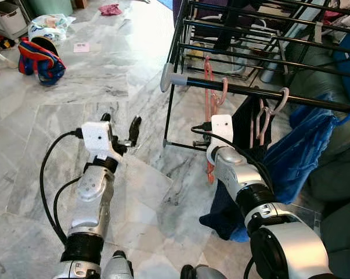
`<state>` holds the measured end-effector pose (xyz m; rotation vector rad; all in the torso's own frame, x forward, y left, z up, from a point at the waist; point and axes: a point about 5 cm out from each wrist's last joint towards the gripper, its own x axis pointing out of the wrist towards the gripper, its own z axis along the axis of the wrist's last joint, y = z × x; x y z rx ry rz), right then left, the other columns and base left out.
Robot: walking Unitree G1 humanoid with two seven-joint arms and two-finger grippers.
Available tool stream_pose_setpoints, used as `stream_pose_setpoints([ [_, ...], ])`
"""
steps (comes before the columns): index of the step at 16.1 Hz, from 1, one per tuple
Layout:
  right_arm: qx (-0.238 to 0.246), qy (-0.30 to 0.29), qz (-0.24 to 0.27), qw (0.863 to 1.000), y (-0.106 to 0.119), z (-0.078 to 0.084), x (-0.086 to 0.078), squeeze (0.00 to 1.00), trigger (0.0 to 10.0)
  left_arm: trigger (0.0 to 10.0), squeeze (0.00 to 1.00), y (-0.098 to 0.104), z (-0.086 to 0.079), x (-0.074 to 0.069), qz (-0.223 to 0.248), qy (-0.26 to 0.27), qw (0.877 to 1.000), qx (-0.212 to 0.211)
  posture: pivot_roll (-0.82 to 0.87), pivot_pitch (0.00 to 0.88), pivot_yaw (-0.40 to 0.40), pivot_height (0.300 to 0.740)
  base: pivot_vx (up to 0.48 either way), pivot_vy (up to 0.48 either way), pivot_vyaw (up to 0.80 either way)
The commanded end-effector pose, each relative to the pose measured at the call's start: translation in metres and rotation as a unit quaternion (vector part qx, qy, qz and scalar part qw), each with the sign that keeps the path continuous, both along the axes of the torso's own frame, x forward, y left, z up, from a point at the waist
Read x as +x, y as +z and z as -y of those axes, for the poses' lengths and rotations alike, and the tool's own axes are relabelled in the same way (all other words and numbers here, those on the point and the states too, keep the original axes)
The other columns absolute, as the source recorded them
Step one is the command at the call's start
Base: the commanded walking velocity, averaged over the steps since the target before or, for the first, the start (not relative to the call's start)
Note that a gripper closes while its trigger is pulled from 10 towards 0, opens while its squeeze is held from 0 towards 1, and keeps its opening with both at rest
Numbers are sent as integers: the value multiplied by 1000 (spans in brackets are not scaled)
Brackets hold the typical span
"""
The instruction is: Hang hanger
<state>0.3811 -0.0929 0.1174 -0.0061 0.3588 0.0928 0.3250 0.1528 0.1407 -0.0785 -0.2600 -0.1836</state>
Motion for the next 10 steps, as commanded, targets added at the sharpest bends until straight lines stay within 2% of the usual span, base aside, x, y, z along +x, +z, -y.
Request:
stream_pose_setpoints([
  [1,8,-4,8,1000,3,3,1,1000,10000,10000,1000,-7,1,-4,-8,-6,1000,11,146,195,-72,740,0,0,0],
  [2,2,-1,8,1000,3,2,1,1000,10000,10000,1000,-8,1,-3,-10,-3,1000,12,149,193,-73,740,0,0,0],
  [3,-2,0,9,1000,3,1,1,851,10000,10000,1000,-8,2,-3,-10,-2,1000,14,150,192,-73,740,0,0,0],
  [4,-7,1,11,1000,3,1,1,0,10000,10000,1000,-8,2,-2,-11,0,1000,18,150,191,-74,740,0,0,0],
  [6,-2,1,22,1000,3,2,1,0,10000,10000,1000,-10,2,-2,-14,1,1000,21,149,190,-74,740,0,0,0],
  [7,-1,-4,28,1000,4,4,0,0,0,10000,1000,-13,2,-2,-18,2,1000,23,148,189,-74,740,0,0,0],
  [8,-16,-3,25,1000,1,5,-1,0,4549,10000,1000,-20,1,-4,-33,5,999,23,146,188,-75,740,0,0,0],
  [9,-17,-2,22,1000,-1,6,-1,0,10000,10000,1000,-24,1,-5,-41,6,999,25,146,185,-74,740,0,0,0],
  [10,-16,-2,22,1000,-1,6,-1,0,10000,10000,1000,-26,1,-6,-45,7,999,26,146,185,-74,740,0,0,0],
])
